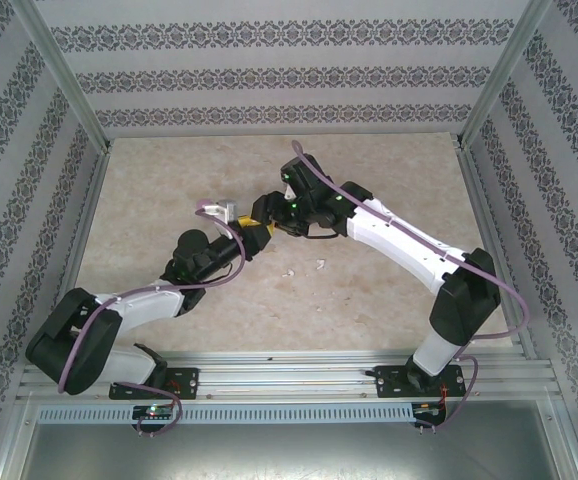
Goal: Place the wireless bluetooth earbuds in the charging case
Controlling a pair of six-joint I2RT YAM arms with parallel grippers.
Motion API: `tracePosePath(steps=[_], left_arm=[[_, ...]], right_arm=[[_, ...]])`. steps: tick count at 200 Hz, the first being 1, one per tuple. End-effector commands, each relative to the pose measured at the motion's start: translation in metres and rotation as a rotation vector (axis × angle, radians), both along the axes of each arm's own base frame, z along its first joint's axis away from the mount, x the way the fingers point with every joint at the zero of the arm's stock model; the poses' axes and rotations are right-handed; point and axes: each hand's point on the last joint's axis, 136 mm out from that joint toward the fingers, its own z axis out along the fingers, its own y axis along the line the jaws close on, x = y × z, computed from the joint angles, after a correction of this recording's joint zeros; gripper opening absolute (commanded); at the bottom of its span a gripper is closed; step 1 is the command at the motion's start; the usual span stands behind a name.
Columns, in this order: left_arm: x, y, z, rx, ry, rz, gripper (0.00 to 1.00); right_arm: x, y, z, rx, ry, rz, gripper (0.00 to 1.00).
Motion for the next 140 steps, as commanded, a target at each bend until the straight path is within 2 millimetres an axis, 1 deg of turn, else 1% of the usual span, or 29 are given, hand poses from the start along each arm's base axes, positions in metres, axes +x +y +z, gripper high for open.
tracePosePath(steps=[1,28,58,82,102,123,140], left_arm=[[0.005,-0.004,0.036,-0.079,-0.089,0.003,0.38],[0.006,-0.005,0.036,-0.085,-0.077,0.001,0.22],[0.004,-0.005,0.038,-0.101,-0.061,-0.006,0.13],[0.001,-0.008,0.045,-0.113,-0.052,-0.033,0.10],[-0.003,-0.008,0.052,-0.131,-0.027,-0.054,0.10],[-0.007,-0.006,0.062,-0.150,0.019,-0.088,0.10],[-0.012,-0.005,0.073,-0.180,0.048,-0.129,0.10]], right_arm=[[-0.009,-0.003,0.015,0.045,0.000,0.007,0.56],[-0.010,-0.004,0.018,0.057,-0.013,0.004,0.57],[-0.010,-0.004,0.030,0.105,-0.067,0.007,0.64],[-0.012,-0.009,0.047,0.147,-0.144,0.025,0.72],[-0.018,-0.021,0.070,0.183,-0.241,0.047,0.75],[-0.027,-0.041,0.095,0.239,-0.337,0.058,0.75],[-0.032,-0.059,0.113,0.316,-0.403,0.059,0.69]])
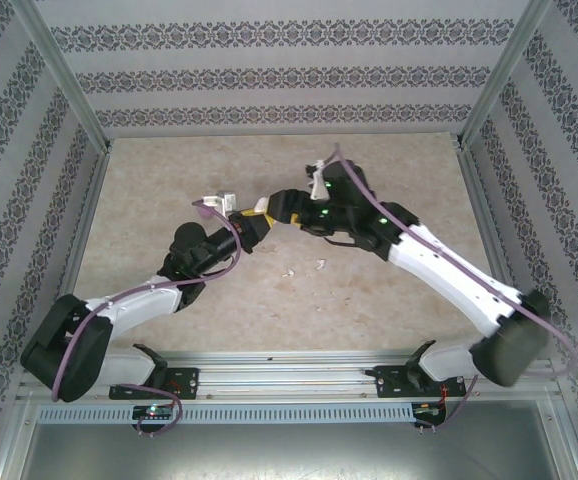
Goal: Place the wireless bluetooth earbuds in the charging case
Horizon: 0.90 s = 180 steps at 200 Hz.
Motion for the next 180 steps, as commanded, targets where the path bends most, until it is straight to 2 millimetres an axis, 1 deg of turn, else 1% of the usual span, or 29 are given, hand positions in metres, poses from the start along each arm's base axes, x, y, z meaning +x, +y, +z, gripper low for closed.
tracePosePath(steps=[1,6,22,35,44,73,99,130,153,180], left_arm=[[-0.007,0.001,0.032,-0.075,0.024,-0.071,0.10],[-0.009,0.002,0.037,-0.087,0.027,-0.083,0.10],[-0.015,0.000,0.050,-0.131,0.048,-0.137,0.09],[-0.020,-0.004,0.060,-0.161,0.060,-0.184,0.09],[-0.024,-0.007,0.068,-0.180,0.066,-0.223,0.09],[-0.034,-0.013,0.091,-0.245,0.068,-0.313,0.09],[-0.037,-0.014,0.104,-0.268,0.058,-0.337,0.09],[-0.038,-0.016,0.111,-0.280,0.055,-0.362,0.08],[-0.037,-0.017,0.116,-0.302,0.048,-0.375,0.08],[-0.035,-0.019,0.118,-0.316,0.050,-0.385,0.08]], right_arm=[[-0.006,-0.019,0.039,0.115,-0.158,0.031,0.69],[-0.006,-0.024,0.045,0.141,-0.180,0.027,0.67],[-0.009,-0.038,0.056,0.195,-0.240,0.025,0.61],[-0.011,-0.043,0.065,0.224,-0.288,0.036,0.58],[-0.013,-0.044,0.067,0.234,-0.303,0.048,0.57],[-0.016,-0.033,0.073,0.287,-0.312,0.123,0.57],[-0.017,-0.024,0.075,0.326,-0.292,0.162,0.51],[-0.017,-0.020,0.073,0.345,-0.284,0.179,0.45],[-0.018,-0.015,0.069,0.355,-0.269,0.203,0.42],[-0.018,-0.009,0.063,0.370,-0.245,0.225,0.41]])
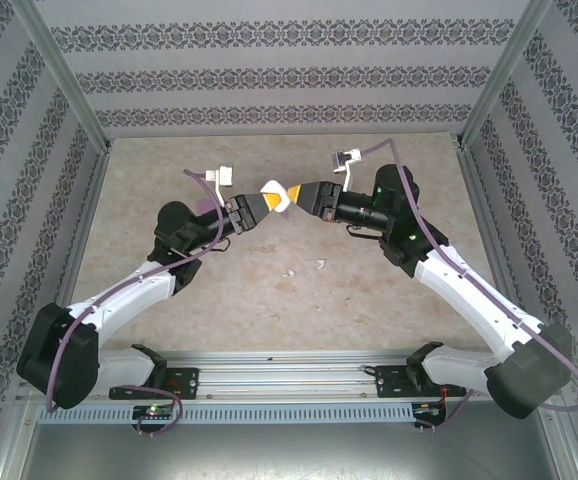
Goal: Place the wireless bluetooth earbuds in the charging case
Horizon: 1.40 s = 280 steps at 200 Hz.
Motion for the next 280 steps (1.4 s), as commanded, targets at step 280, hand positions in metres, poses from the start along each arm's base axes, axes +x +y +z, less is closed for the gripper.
tracePosePath(steps=[280], left_arm=[[-0.009,0.000,0.034,-0.110,-0.068,-0.075,0.12]], right_arm=[[0.006,0.016,-0.023,0.052,0.028,0.065,0.16]])
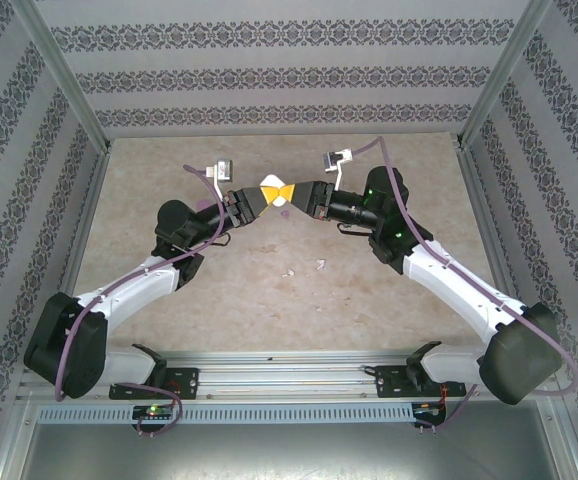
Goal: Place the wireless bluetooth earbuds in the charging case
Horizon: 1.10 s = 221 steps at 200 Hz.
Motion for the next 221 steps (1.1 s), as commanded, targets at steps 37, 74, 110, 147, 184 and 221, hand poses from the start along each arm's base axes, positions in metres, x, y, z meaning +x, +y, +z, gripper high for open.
tracePosePath(steps=[37,74,110,147,184,221], left_arm=[[-0.016,0.001,0.031,-0.043,-0.111,-0.019,0.31],[-0.019,0.004,0.035,-0.030,-0.121,-0.002,0.47],[-0.020,0.006,0.038,-0.024,-0.119,0.008,0.55],[-0.017,0.012,0.041,0.001,-0.121,0.030,0.58],[-0.020,0.020,0.042,0.037,-0.136,0.022,0.56],[-0.030,0.034,0.033,0.177,-0.170,0.037,0.56]], right_arm=[[0.002,-0.006,-0.012,0.017,0.028,-0.019,0.13],[0.001,-0.008,-0.012,0.020,0.023,-0.024,0.11],[0.001,-0.009,-0.013,0.018,0.020,-0.030,0.11],[0.000,-0.009,-0.014,0.001,0.013,-0.026,0.11],[-0.004,-0.012,-0.017,-0.056,-0.022,-0.020,0.11],[-0.016,-0.015,-0.017,-0.184,-0.112,0.034,0.11]])
